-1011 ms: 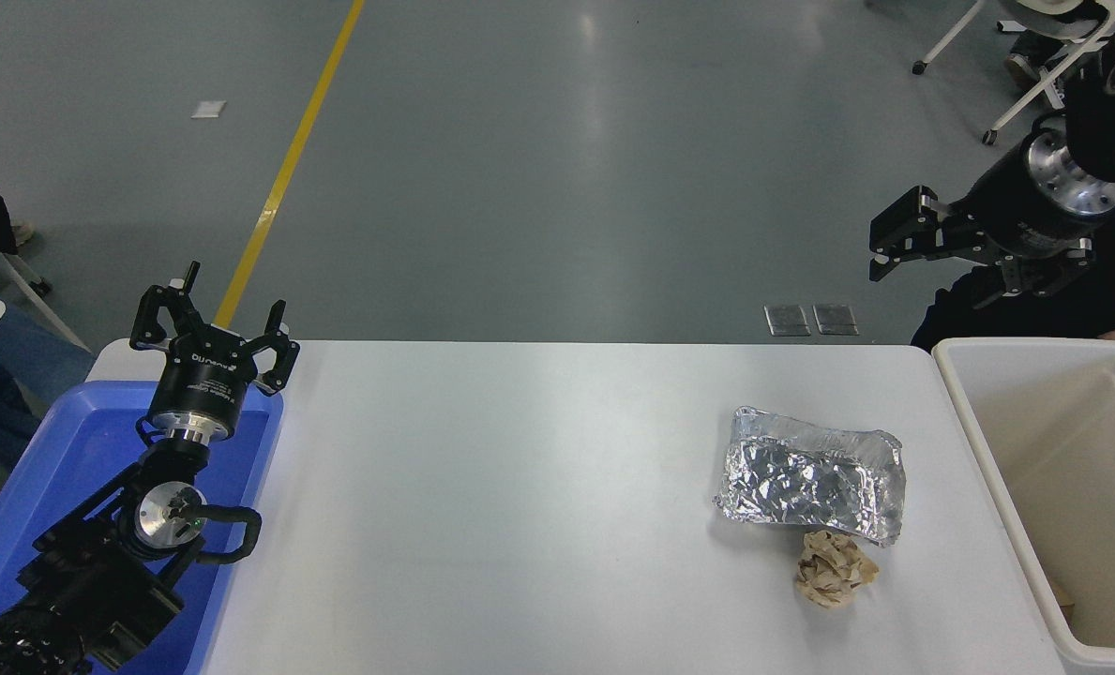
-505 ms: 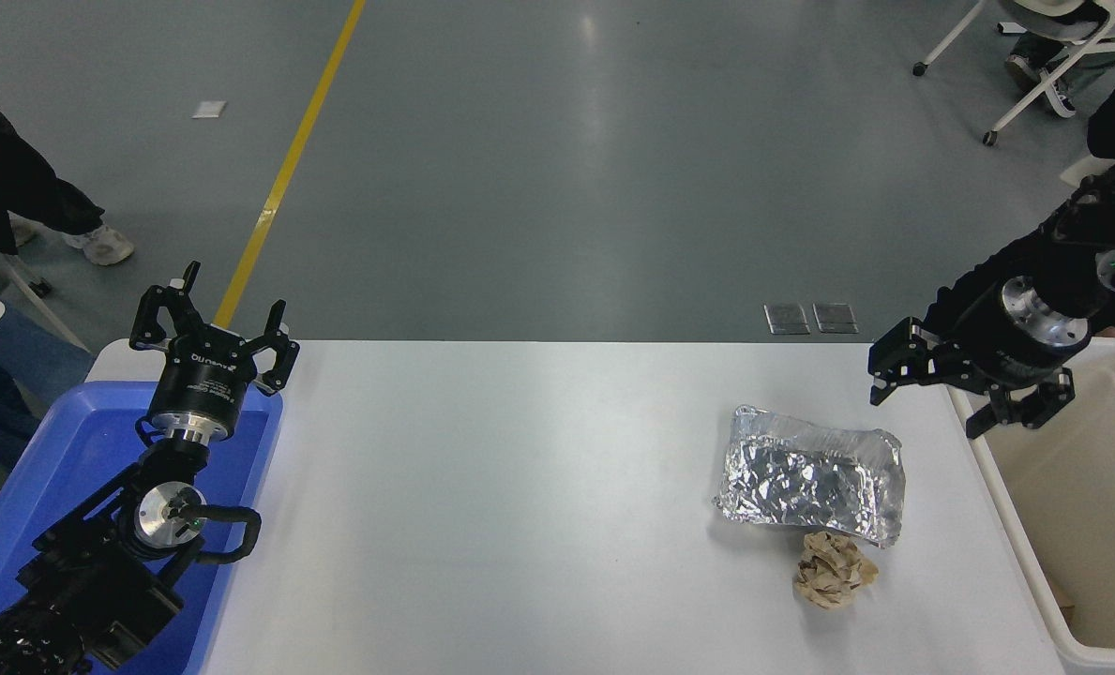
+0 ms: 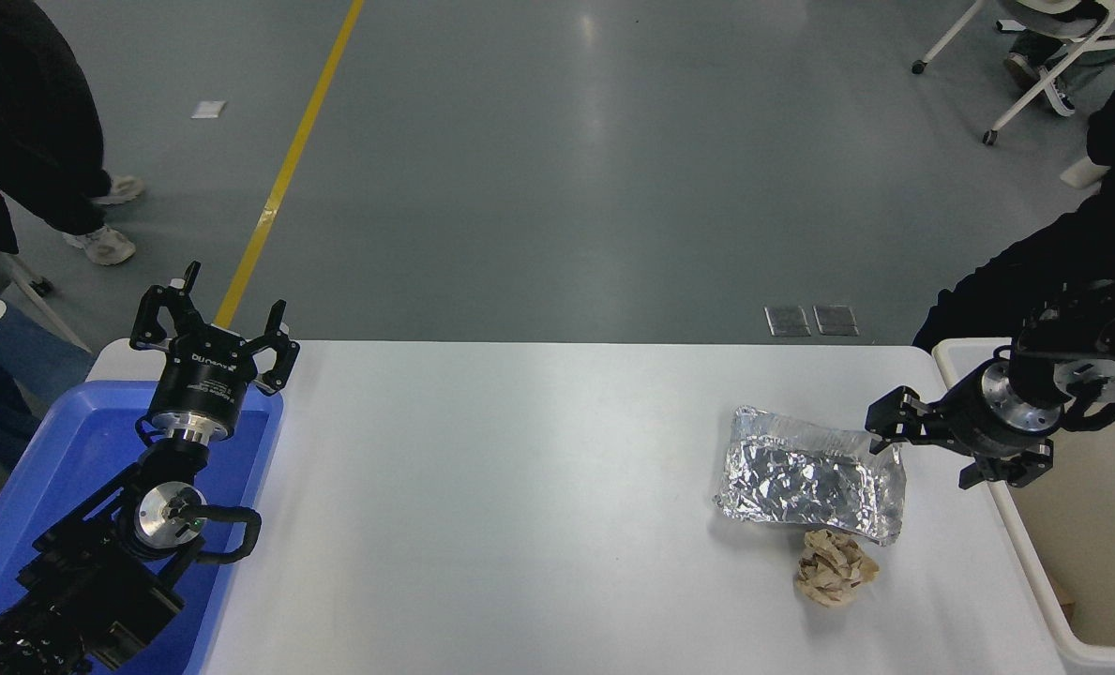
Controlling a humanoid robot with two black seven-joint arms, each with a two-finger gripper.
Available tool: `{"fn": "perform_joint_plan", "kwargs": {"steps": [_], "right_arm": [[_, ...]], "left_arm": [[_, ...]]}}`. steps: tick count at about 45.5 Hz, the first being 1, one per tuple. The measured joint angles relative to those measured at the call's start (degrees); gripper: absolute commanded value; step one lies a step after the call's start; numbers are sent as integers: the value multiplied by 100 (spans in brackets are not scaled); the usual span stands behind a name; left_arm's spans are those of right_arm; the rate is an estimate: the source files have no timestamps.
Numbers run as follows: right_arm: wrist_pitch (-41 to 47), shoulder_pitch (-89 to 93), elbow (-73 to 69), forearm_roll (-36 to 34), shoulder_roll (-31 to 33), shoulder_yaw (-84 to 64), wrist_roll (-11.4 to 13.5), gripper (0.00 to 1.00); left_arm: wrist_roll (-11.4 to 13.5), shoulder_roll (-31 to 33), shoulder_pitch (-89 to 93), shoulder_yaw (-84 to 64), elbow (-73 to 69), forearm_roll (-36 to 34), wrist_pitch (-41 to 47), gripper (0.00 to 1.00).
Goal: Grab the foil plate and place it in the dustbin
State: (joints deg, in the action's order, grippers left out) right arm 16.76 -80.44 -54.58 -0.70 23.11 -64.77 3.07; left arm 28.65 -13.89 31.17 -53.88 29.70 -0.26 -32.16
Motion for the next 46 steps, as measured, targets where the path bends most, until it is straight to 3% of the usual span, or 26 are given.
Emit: {"fn": "perform_joint_plan", "kwargs": {"steps": [39,43,46], "right_arm": [[-1844,1357,556,-1,-353,598,-5,99],[-1982,1429,579,0,-387,627,-5,95],[-2072,1483,586,1,-414,642,-6,83]], "left_arm": [[0,0,1,0,0,0,6,98],[0,0,1,0,0,-1,6,98],[0,0,1,0,-1,0,6,98]]}}
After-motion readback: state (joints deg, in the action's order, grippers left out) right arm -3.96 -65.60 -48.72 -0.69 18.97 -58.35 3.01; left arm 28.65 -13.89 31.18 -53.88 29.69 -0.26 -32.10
